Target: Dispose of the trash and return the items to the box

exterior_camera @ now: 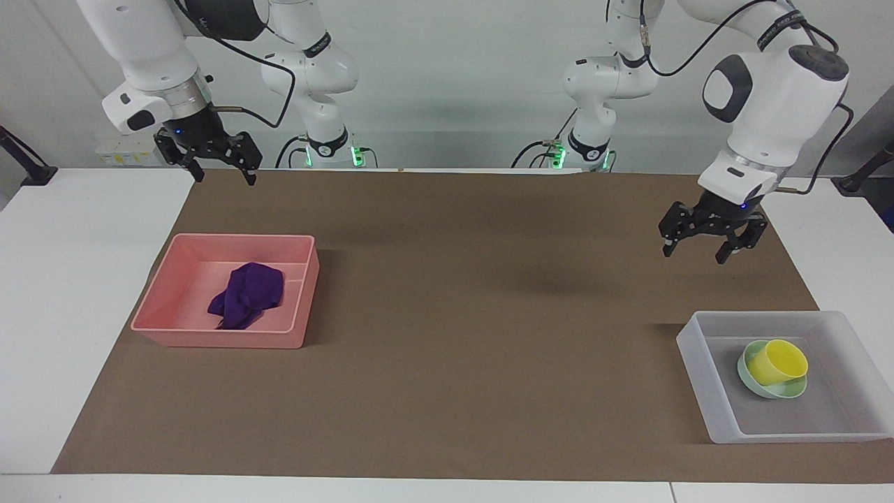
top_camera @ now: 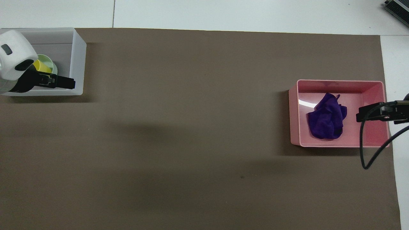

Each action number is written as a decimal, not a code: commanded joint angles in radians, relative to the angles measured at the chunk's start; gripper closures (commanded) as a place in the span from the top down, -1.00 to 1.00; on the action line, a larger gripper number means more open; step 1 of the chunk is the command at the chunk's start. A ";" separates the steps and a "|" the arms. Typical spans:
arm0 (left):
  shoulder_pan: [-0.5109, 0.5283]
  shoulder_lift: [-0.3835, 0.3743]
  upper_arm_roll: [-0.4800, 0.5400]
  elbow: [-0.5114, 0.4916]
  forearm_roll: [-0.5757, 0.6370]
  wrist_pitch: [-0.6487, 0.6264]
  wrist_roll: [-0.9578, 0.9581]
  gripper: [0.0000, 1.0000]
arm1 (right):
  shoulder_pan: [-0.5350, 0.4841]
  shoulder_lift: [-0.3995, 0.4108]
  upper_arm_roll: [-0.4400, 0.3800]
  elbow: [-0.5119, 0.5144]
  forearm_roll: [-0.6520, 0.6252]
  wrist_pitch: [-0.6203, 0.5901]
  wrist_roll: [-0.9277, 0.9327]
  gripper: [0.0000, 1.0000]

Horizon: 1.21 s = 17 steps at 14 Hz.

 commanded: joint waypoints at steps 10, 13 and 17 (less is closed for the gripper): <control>0.005 -0.035 0.013 0.163 0.041 -0.402 -0.007 1.00 | -0.005 -0.027 -0.003 -0.026 0.005 -0.003 -0.024 1.00; -0.009 -0.035 0.007 0.164 0.069 -0.402 -0.012 1.00 | -0.005 -0.027 -0.003 -0.026 0.005 -0.003 -0.024 1.00; -0.009 -0.042 0.007 0.164 0.071 -0.402 -0.014 1.00 | -0.005 -0.027 -0.003 -0.026 0.005 -0.003 -0.024 1.00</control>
